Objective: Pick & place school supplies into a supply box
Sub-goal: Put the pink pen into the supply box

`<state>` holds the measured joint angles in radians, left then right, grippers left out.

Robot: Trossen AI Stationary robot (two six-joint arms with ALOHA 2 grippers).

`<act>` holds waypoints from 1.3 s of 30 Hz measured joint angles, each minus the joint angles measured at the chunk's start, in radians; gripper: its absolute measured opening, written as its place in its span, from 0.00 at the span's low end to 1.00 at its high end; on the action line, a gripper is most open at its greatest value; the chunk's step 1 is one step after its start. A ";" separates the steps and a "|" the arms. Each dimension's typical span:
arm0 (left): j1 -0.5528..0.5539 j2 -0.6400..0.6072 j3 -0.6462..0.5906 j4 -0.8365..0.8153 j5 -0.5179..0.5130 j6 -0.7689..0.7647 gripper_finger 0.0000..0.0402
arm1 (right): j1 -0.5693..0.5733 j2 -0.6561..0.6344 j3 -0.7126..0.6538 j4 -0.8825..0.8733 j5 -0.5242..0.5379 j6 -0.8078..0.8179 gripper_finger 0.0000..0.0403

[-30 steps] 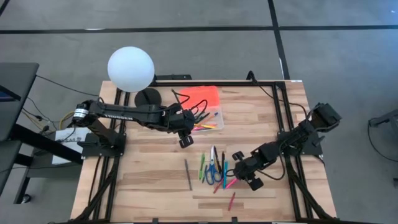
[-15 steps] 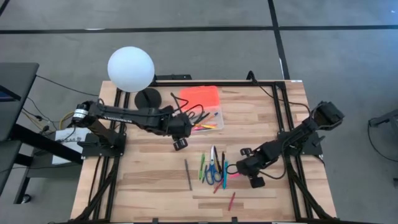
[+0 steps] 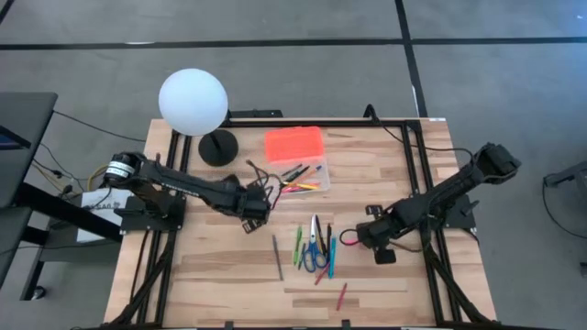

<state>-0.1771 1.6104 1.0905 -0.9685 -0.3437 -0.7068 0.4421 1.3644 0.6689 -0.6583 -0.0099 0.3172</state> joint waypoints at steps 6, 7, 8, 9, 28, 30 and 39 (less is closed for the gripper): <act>-0.118 -0.016 -0.120 0.188 -0.025 -0.160 0.31 | -0.060 -0.099 0.003 0.002 0.042 0.003 0.04; -0.138 -0.016 -0.125 0.204 -0.041 -0.175 0.31 | -0.075 -0.114 0.003 0.007 0.050 -0.006 0.03; -0.156 -0.016 -0.125 0.211 -0.057 -0.187 0.31 | -0.093 -0.130 0.003 0.007 0.063 -0.021 0.03; -0.173 -0.016 -0.125 0.210 -0.073 -0.194 0.31 | -0.114 -0.142 0.007 0.009 0.075 -0.041 0.03; -0.262 -0.072 -0.125 0.248 -0.256 -0.339 0.31 | -0.616 0.182 0.350 0.173 0.052 -0.647 0.04; -0.268 -0.084 -0.125 0.245 -0.279 -0.362 0.31 | -0.639 0.240 0.396 0.174 0.036 -0.685 0.04; -0.306 -0.091 -0.125 0.243 -0.315 -0.461 0.31 | -0.678 0.436 0.547 0.161 -0.003 -0.778 0.06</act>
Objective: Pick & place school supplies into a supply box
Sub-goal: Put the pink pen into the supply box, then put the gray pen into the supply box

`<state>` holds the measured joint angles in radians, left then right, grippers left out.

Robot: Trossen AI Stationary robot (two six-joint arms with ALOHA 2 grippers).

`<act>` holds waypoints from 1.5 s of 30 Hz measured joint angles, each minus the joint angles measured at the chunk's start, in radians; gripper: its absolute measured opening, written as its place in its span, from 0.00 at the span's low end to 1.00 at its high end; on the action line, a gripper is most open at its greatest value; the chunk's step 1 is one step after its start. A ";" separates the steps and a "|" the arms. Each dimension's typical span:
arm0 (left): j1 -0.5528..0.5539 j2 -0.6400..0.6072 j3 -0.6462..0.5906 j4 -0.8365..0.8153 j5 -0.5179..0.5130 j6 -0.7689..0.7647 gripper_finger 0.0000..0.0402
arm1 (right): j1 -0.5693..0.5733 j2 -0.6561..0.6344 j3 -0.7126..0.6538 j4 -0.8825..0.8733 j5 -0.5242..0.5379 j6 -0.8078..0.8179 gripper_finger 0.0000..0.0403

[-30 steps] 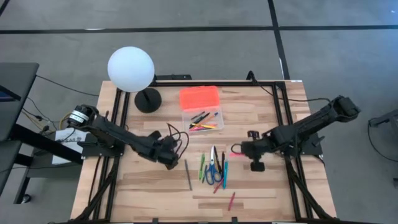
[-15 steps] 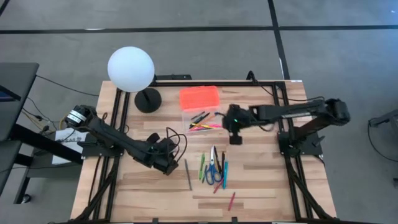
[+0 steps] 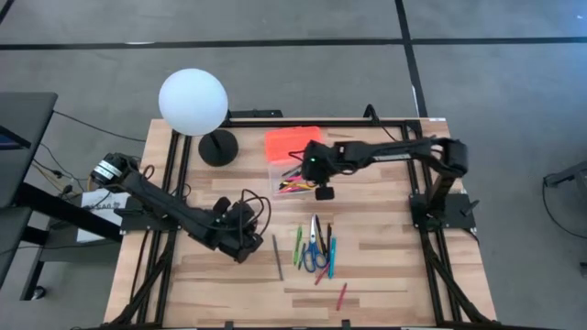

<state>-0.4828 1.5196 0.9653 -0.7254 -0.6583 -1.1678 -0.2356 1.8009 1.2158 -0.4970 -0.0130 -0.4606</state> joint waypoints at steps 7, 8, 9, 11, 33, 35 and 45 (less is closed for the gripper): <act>-0.031 0.000 0.000 -0.001 -0.011 -0.033 0.31 | -0.023 0.074 0.057 -0.043 0.012 -0.010 0.09; -0.032 0.000 0.000 -0.001 -0.011 -0.034 0.31 | -0.025 0.072 0.058 -0.044 0.012 -0.010 0.09; -0.032 0.000 0.000 -0.001 -0.012 -0.035 0.31 | -0.027 0.072 0.059 -0.037 0.012 -0.010 0.10; -0.032 0.000 0.000 -0.002 -0.012 -0.034 0.31 | -0.031 0.070 0.059 -0.035 0.012 -0.001 0.13; 0.004 0.000 0.000 0.063 0.202 -0.416 0.31 | -0.033 -0.151 0.059 -0.238 0.017 0.315 0.28; 0.005 0.000 0.000 0.089 0.247 -0.468 0.31 | -0.033 -0.197 0.059 -0.299 0.015 0.337 0.28; 0.006 0.018 0.001 0.275 0.279 -0.575 0.31 | 0.002 -0.440 0.059 -0.494 0.021 0.382 0.27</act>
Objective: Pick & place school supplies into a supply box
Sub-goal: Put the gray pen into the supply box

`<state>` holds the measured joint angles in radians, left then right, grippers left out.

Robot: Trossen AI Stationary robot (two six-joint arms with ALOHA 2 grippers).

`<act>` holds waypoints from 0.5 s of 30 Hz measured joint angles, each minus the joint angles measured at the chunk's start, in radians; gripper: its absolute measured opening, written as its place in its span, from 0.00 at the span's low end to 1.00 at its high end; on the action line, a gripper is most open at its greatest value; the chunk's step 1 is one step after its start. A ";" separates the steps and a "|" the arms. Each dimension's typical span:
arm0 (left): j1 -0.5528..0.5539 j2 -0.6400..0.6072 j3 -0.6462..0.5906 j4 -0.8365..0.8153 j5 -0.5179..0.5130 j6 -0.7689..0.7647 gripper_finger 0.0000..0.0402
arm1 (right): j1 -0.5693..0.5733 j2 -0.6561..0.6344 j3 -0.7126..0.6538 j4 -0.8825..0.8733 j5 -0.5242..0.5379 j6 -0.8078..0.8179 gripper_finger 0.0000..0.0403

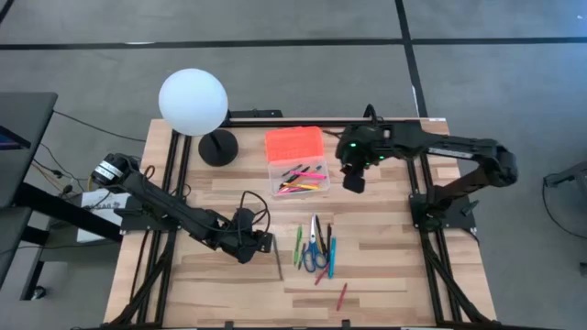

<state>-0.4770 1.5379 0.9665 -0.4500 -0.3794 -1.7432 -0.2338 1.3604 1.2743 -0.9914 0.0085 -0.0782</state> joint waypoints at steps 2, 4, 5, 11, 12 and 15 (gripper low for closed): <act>0.000 0.017 0.000 0.015 0.002 -0.034 0.31 | 0.015 -0.052 0.000 -0.022 0.019 0.001 0.27; 0.000 0.050 0.002 0.048 0.029 -0.057 0.31 | 0.033 -0.107 0.000 -0.038 0.048 0.003 0.27; -0.001 0.070 0.004 0.064 0.045 -0.064 0.31 | 0.041 -0.134 0.000 -0.052 0.061 0.003 0.27; -0.001 0.203 0.087 0.115 0.114 -0.072 0.31 | 0.086 -0.291 0.000 -0.086 0.121 0.019 0.27; -0.001 0.222 0.107 0.113 0.120 -0.071 0.31 | 0.091 -0.317 0.000 -0.091 0.128 0.025 0.27; 0.002 0.267 0.160 0.043 0.132 -0.078 0.31 | 0.097 -0.384 0.000 -0.101 0.129 0.027 0.27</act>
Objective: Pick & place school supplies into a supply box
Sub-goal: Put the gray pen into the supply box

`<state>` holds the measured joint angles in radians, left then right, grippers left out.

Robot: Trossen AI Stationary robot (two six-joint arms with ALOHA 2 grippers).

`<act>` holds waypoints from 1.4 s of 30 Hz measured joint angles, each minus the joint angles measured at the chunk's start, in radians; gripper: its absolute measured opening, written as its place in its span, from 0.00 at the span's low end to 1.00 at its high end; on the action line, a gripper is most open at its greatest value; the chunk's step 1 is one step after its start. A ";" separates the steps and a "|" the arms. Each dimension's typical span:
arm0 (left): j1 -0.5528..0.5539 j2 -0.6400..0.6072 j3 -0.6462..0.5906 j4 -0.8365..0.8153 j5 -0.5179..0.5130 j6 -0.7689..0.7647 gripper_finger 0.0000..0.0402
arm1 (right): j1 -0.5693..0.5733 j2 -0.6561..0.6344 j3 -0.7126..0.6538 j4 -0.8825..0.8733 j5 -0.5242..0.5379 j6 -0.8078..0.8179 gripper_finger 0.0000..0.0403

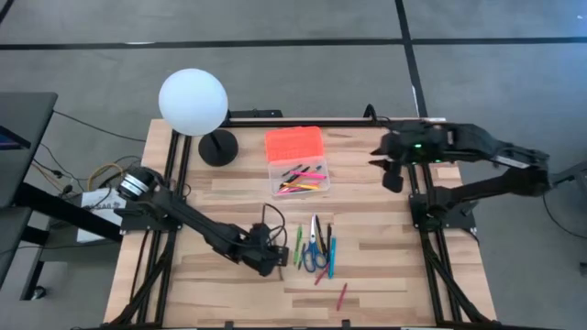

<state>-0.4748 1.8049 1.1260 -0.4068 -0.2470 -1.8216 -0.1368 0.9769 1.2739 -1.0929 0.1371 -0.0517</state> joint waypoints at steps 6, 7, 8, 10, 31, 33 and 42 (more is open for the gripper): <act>0.012 0.095 0.115 -0.152 0.063 -0.007 0.31 | 0.000 -0.110 0.000 -0.022 0.000 0.014 0.27; 0.012 0.112 0.134 -0.172 0.065 -0.007 0.31 | 0.000 -0.123 0.000 -0.025 0.000 0.018 0.27; 0.013 0.126 0.153 -0.181 0.066 -0.006 0.31 | 0.000 -0.135 0.000 -0.027 0.000 0.020 0.27; 0.017 0.155 0.187 -0.181 0.067 -0.004 0.31 | 0.000 -0.155 0.000 -0.032 0.000 0.026 0.27; 0.046 0.270 0.282 -0.340 0.179 0.076 0.31 | -0.001 -0.237 0.000 -0.101 -0.001 0.037 0.27; 0.049 0.270 0.282 -0.364 0.186 0.091 0.30 | -0.001 -0.239 0.000 -0.105 -0.001 0.037 0.27; 0.063 0.271 0.279 -0.439 0.226 0.309 0.10 | -0.001 -0.239 0.000 -0.104 -0.002 0.053 0.27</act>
<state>-0.4118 2.0758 1.4052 -0.8463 -0.0208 -1.5126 -0.1375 0.7383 1.2739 -1.1973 0.1356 0.0010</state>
